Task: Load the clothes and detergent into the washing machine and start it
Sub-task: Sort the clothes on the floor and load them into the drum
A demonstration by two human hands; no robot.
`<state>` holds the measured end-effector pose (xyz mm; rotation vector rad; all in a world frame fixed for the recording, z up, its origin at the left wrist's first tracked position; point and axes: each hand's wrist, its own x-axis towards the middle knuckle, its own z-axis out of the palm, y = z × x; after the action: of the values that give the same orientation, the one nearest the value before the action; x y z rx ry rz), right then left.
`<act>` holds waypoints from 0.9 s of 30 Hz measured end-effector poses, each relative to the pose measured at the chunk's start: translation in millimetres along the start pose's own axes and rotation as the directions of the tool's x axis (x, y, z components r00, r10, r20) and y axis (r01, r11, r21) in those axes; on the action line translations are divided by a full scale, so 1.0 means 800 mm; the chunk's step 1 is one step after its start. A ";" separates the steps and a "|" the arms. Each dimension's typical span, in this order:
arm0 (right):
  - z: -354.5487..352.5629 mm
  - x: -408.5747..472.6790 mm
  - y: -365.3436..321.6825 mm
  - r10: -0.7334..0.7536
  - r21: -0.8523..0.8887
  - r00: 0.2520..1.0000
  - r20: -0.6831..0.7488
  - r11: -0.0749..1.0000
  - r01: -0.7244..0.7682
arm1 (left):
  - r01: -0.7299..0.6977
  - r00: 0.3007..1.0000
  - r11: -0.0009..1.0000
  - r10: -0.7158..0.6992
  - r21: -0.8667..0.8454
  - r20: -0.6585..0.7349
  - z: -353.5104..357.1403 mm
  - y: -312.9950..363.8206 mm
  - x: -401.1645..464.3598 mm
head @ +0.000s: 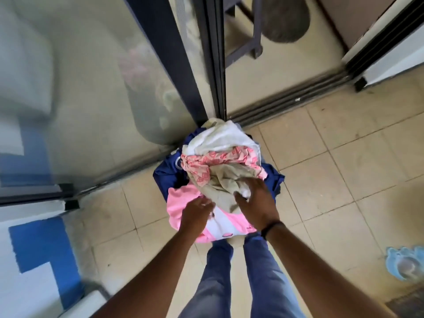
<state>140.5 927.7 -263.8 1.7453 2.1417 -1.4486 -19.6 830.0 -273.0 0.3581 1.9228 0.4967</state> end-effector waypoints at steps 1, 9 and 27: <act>-0.002 0.014 0.000 -0.029 -0.034 0.998 -0.049 0.999 0.027 | 0.020 1.000 0.999 -0.021 -0.030 -0.020 0.006 0.001 0.012; 0.024 0.080 0.016 -0.089 -0.359 0.996 0.012 0.929 0.087 | 0.153 0.969 0.856 -0.229 -0.494 -0.097 0.054 -0.002 0.060; 0.054 0.035 -0.017 -0.249 -0.038 0.968 0.025 0.968 0.250 | 0.067 0.956 0.877 -0.193 -0.475 -0.222 0.020 -0.009 0.132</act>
<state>97.8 921.6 -295.1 1.4849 2.4346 -1.4517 -45.8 875.7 -365.9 -0.1606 1.9873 0.9270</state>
